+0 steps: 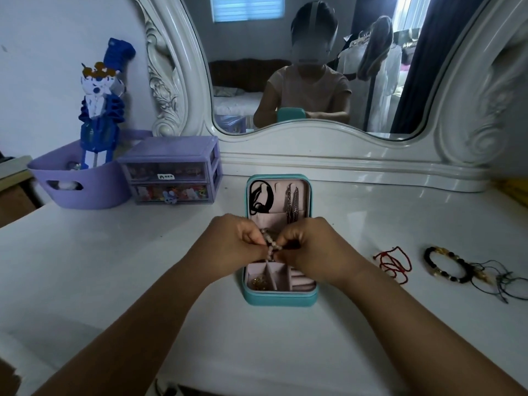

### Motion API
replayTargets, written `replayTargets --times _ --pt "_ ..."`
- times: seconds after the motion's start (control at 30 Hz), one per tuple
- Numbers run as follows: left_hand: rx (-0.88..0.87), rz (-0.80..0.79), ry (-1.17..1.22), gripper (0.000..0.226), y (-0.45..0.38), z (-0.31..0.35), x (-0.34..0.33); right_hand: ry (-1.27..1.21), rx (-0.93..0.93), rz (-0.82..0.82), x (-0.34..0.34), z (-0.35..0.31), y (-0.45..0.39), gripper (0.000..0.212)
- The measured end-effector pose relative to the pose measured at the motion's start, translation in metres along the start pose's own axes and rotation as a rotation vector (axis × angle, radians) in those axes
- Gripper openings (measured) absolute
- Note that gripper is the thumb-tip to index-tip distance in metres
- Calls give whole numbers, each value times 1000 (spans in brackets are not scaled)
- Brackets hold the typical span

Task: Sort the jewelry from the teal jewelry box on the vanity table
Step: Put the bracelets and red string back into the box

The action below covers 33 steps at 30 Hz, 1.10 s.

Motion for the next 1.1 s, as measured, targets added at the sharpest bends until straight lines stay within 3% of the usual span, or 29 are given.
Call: replayTargets --times 0.17,0.33,0.47,0.53,0.7,0.97,1.1 --pt "49 82 -20 17 2 -4 2 57 -144 -89 -2 3 -11 7" --pt "50 49 -66 24 2 -2 -2 50 -144 -146 -1 0 -9 7" --pt "27 -43 45 20 3 5 -7 18 -135 -174 -2 2 -5 14" --pt "-14 -125 42 19 6 8 -12 -53 -170 -150 0 4 -5 3" --pt "-74 -199 -108 21 7 6 -15 -363 -255 -131 18 13 9 24" --pt "21 -70 -76 2 -8 12 -13 -138 -337 168 83 51 62 8" --pt "25 -23 -88 22 -10 12 -17 -69 -445 178 101 72 85 8"
Point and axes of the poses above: each hand's wrist, its own y-axis away from the middle knuckle, its own x-axis out of the back of the hand, z = x × y, the point moved 4 cm from there along -y, towards the middle knuckle, and after that the axes turned 2 degrees about -z, right-handed, at the moved point
